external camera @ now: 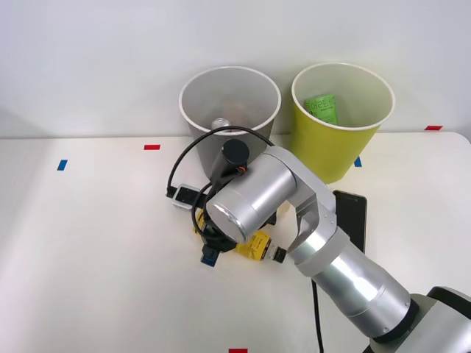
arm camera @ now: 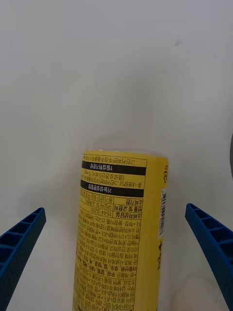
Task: Put cans in the gray bin, plastic bottles in the light green bin
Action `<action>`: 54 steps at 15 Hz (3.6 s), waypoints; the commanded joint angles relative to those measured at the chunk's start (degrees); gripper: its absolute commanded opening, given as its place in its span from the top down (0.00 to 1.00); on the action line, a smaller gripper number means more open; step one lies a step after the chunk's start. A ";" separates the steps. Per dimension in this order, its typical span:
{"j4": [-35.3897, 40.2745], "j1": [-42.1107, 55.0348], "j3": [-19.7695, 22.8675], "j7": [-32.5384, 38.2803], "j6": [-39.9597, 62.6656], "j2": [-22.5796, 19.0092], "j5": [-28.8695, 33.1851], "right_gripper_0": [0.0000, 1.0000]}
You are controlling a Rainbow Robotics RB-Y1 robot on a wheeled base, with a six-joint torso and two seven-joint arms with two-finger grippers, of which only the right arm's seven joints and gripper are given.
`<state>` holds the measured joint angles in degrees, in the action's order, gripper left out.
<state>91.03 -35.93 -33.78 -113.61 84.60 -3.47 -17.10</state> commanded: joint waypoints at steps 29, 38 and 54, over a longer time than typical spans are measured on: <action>4.60 -0.10 2.76 -1.96 -9.81 -2.16 -4.69 1.00; 34.30 10.89 12.42 6.30 -9.90 -11.12 -19.02 1.00; 39.14 16.51 40.02 12.89 -40.66 -17.27 -30.97 1.00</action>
<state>130.75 -19.46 4.93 -100.99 43.99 -20.02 -48.33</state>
